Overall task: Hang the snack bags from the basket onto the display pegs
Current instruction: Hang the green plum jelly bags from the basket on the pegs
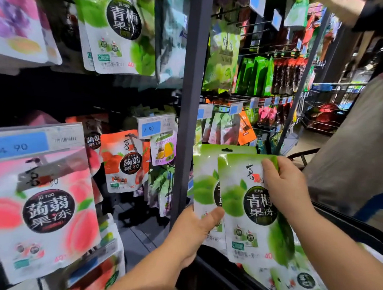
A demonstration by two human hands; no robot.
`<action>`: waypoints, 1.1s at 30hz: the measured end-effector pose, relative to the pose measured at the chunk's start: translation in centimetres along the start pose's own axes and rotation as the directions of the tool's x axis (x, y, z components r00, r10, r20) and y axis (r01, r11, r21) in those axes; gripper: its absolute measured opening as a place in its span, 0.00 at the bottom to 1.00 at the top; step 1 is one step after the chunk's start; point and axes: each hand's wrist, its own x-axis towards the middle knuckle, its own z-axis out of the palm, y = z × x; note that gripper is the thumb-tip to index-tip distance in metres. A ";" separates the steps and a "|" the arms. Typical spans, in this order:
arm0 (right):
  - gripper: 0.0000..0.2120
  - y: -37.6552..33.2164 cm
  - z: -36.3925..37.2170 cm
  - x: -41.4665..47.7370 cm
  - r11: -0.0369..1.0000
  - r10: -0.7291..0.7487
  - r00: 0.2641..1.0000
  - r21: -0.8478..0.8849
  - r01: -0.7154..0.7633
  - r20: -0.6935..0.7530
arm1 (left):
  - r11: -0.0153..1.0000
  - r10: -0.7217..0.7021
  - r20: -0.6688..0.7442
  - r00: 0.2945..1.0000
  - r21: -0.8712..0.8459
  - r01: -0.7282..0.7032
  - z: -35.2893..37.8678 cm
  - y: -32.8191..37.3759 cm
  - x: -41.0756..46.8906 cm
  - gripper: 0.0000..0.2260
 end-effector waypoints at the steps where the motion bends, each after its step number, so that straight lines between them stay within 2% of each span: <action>1: 0.18 -0.5 0.4 0.3 0.999 0.013 1.000 -0.033 -0.013 0.005 | 1.000 0.010 0.008 1.000 0.007 -0.010 0.0 0.3 -0.2 0.31; 4: 0.19 -1.9 1.2 0.8 0.994 0.036 0.999 -0.103 -0.036 0.002 | 1.000 0.013 0.025 1.000 -0.006 -0.013 0.1 0.9 -0.5 0.35; 8: 0.20 -3.5 2.1 1.2 0.992 0.052 0.999 -0.114 -0.049 0.017 | 0.988 -0.036 0.047 0.998 -0.147 0.043 0.0 1.5 -0.6 0.26; 13: 0.11 -5.6 2.4 1.4 0.999 0.024 0.999 -0.046 -0.023 0.033 | 0.985 -0.046 -0.039 0.998 -0.166 0.039 -0.5 2.3 -0.8 0.29; 19: 0.16 -7.0 1.9 2.1 0.998 -0.050 0.999 0.022 0.050 -0.019 | 0.987 0.017 -0.104 0.994 -0.156 -0.034 -0.7 3.3 -1.4 0.30; 22: 0.16 -7.4 1.8 2.2 0.997 -0.061 0.998 0.047 0.061 0.004 | 0.987 0.044 -0.151 0.988 -0.148 -0.067 -0.8 3.7 -1.6 0.31; 26: 0.08 -8.0 1.1 1.5 0.983 -0.036 0.992 0.185 0.013 0.122 | 0.982 0.087 -0.235 0.968 -0.143 -0.123 -1.3 4.8 -1.8 0.28; 28: 0.13 -7.8 0.8 0.6 0.972 -0.014 0.965 0.231 -0.049 0.263 | 0.979 0.124 -0.279 0.952 -0.121 -0.163 -1.6 5.7 -1.9 0.25; 30: 0.19 -7.1 0.7 -0.2 0.960 -0.010 0.906 0.259 -0.110 0.423 | 0.972 0.169 -0.309 0.936 -0.103 -0.209 -2.0 6.6 -1.9 0.20; 33: 0.26 -6.2 1.2 -0.9 0.953 -0.034 0.843 0.273 -0.135 0.537 | 0.969 0.193 -0.368 0.909 -0.077 -0.237 -2.3 8.1 -2.2 0.16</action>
